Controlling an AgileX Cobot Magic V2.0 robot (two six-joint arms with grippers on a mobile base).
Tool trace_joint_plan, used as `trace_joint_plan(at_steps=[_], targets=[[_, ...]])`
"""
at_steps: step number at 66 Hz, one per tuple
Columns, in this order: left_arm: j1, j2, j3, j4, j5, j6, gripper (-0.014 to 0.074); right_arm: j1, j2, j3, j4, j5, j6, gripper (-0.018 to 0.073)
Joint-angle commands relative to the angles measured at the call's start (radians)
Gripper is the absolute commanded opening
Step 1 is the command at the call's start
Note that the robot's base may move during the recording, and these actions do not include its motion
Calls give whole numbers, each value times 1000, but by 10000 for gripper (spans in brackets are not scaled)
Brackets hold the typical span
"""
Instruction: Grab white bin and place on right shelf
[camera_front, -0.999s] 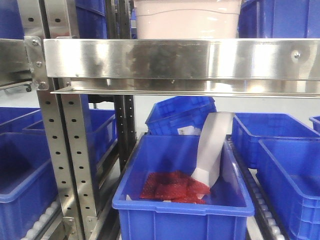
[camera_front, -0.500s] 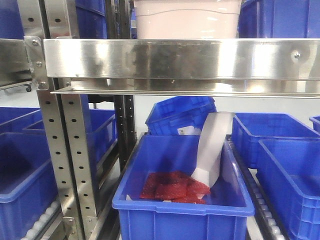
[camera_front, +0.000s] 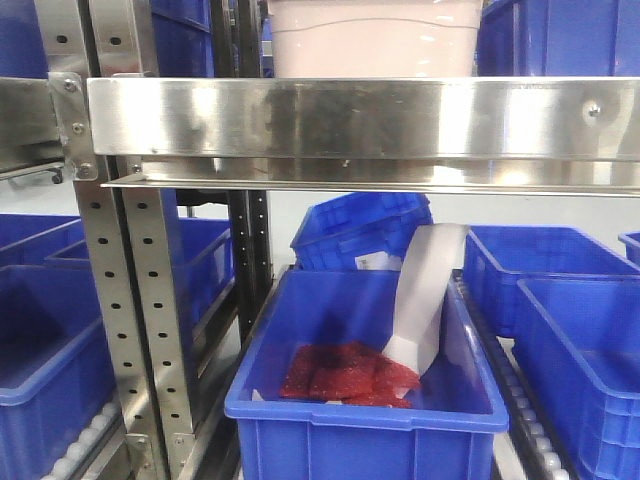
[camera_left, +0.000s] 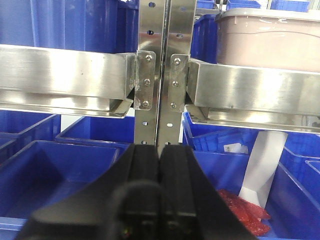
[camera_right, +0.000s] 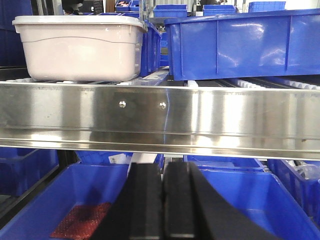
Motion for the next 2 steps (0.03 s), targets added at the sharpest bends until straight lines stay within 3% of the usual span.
trace_joint_plan(at_steps=[1, 2], targets=[[1, -9, 0, -6, -81, 2, -117, -2, -19, -1, -3, -95, -3, 66], [1, -9, 0, -6, -81, 2, -117, -2, -19, -1, -3, -95, -3, 66]])
